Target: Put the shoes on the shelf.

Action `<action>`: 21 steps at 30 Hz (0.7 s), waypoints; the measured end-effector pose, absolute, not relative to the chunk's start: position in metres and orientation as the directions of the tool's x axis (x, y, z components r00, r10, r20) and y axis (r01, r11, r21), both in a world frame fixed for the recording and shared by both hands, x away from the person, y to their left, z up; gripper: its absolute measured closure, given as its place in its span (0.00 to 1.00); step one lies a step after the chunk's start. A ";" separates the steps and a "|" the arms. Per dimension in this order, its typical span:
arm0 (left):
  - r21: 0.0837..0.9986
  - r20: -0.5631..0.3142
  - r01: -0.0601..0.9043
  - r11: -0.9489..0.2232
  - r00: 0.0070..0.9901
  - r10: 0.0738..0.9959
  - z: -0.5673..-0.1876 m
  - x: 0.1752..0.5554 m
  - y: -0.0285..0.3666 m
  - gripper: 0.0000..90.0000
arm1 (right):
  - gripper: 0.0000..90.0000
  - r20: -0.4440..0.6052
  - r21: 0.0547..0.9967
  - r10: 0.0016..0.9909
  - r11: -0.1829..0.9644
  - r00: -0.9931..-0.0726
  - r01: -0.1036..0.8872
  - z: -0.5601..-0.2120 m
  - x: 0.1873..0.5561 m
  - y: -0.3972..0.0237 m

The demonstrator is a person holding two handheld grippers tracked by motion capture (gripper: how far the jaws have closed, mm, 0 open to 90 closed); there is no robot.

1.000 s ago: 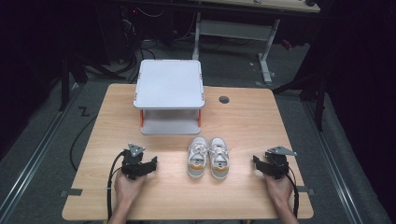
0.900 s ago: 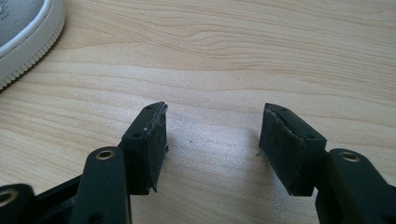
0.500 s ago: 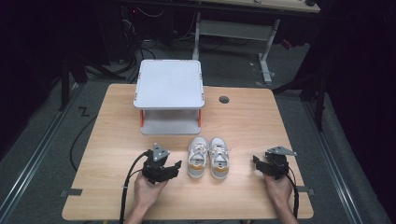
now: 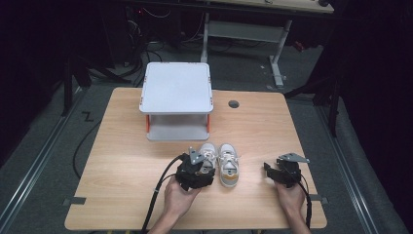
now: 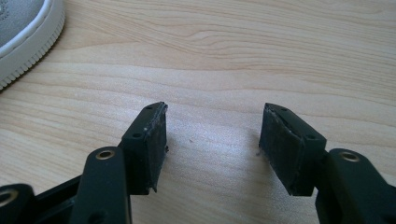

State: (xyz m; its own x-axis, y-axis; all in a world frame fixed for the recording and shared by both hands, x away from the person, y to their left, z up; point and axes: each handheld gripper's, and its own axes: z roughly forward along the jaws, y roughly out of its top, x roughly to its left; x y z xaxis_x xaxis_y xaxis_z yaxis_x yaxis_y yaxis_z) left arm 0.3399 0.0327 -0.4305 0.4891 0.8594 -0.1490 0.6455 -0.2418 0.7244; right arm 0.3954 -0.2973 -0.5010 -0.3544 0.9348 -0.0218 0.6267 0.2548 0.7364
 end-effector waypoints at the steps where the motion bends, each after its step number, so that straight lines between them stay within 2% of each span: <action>1: 0.715 -0.154 0.656 -0.240 0.484 0.862 -0.432 0.343 0.030 0.47 | 0.46 -0.021 0.736 0.935 0.254 -0.354 0.627 -0.501 0.395 -0.297; 8: 0.669 -0.179 0.706 -0.231 0.455 0.873 -0.440 0.356 0.014 0.47 | 0.46 -0.020 0.736 0.935 0.253 -0.354 0.628 -0.501 0.395 -0.297; 21: 0.649 -0.233 0.736 -0.194 0.435 0.870 -0.445 0.364 0.003 0.42 | 0.46 -0.020 0.736 0.935 0.253 -0.354 0.628 -0.501 0.395 -0.297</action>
